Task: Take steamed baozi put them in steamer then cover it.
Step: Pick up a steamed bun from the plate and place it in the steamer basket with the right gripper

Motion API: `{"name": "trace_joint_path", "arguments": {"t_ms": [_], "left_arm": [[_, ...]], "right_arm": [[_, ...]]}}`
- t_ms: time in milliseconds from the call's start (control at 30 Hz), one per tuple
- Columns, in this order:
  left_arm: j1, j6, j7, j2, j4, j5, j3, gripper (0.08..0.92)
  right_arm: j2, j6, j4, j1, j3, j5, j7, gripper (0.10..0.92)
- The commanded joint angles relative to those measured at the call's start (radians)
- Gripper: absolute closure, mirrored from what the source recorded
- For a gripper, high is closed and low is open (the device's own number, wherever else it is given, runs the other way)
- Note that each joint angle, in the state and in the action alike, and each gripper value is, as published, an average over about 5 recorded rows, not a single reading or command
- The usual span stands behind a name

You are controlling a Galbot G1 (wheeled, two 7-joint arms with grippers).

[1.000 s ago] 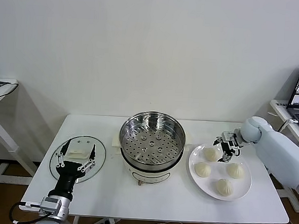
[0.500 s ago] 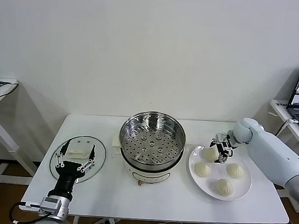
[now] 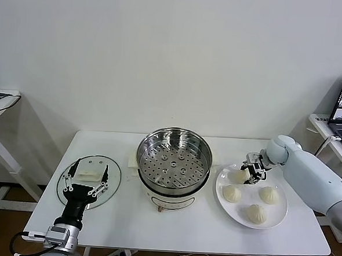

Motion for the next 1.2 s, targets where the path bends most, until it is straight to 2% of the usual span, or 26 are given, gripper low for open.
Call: {"name": "trace_joint_path", "arguments": {"t_ms": [33,167,367,533,667,867,1000,1200], "left_arm": [[0.002,0.001,-0.001,0.000,-0.005,0.003,0.002,0.177],[0.007,0.001,-0.001,0.000,-0.010,0.009,0.008,0.177],[0.008,0.003,-0.003,-0.001,-0.016,0.018,0.017,0.177],[0.010,0.004,-0.004,0.002,-0.016,0.020,0.019,0.177],[0.012,0.002,-0.005,0.004,-0.019,0.021,0.014,0.177],[0.013,0.002,-0.004,0.010,-0.028,0.018,0.006,0.177],[0.007,0.002,-0.002,0.014,-0.024,0.015,0.000,0.177],[0.007,0.001,0.001,0.032,-0.014,0.012,-0.011,0.177]], "right_arm": [[-0.107,0.000,0.133,0.050,-0.064,0.082,-0.013,0.406],[-0.225,0.055,0.292,0.168,-0.150,0.180,-0.057,0.406],[-0.319,0.256,0.517,0.473,-0.352,0.236,-0.138,0.398],[-0.276,0.357,0.636,0.733,-0.501,0.220,-0.152,0.390],[-0.179,0.397,0.701,0.906,-0.646,0.217,-0.124,0.389],[0.017,0.444,0.696,0.991,-0.748,0.210,-0.075,0.389],[0.152,0.509,0.610,0.962,-0.768,0.179,-0.046,0.389],[0.250,0.569,0.474,0.856,-0.732,0.105,-0.041,0.389]]}}
